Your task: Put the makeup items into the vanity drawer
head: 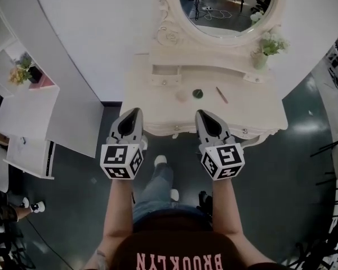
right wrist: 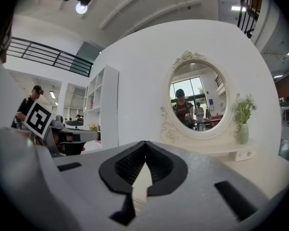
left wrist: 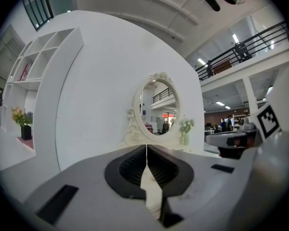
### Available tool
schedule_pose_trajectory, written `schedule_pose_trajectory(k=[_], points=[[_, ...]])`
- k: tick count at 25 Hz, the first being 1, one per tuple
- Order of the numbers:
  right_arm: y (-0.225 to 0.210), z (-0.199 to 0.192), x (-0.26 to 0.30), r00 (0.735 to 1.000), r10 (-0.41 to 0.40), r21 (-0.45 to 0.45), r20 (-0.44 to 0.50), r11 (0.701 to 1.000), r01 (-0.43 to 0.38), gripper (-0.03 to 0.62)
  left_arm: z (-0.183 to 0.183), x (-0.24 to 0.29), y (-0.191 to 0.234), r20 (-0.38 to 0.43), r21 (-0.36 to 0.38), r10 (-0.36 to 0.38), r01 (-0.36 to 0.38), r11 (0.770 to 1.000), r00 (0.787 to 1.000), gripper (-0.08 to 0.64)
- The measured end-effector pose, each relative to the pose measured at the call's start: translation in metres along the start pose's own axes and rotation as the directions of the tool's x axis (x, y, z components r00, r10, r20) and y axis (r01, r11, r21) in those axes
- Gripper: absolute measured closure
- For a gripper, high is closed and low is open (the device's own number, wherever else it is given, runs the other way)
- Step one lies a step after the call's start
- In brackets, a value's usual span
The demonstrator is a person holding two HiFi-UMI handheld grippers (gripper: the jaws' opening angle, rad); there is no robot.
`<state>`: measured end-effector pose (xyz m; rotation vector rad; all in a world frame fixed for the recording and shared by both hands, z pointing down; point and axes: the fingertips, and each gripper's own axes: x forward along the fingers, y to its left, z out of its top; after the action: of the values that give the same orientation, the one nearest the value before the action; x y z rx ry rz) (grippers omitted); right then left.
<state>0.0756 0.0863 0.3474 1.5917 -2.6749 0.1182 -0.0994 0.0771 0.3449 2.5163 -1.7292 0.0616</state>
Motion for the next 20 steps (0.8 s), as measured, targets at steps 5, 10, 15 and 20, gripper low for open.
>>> schedule_pose_trajectory(k=[5, 10, 15, 20], points=[[-0.023, 0.002, 0.048, 1.0, -0.009, 0.0, -0.007, 1.0, 0.009, 0.594, 0.004, 0.05, 0.035, 0.002, -0.013, 0.013, -0.013, 1.0, 1.0, 0.554], [-0.052, -0.001, 0.106, 0.999, -0.027, 0.012, -0.03, 1.0, 0.028, 0.594, -0.002, 0.113, 0.068, -0.026, -0.024, 0.006, -0.006, 1.0, 1.0, 0.554], [-0.075, -0.027, 0.162, 0.995, -0.04, 0.057, -0.09, 0.997, 0.046, 0.594, -0.026, 0.169, 0.1, -0.093, -0.059, -0.006, 0.001, 0.998, 0.996, 0.554], [-0.09, -0.057, 0.208, 0.987, -0.04, 0.113, -0.157, 0.992, 0.058, 0.445, -0.055, 0.214, 0.126, -0.166, -0.094, -0.028, 0.013, 0.996, 0.986, 0.554]])
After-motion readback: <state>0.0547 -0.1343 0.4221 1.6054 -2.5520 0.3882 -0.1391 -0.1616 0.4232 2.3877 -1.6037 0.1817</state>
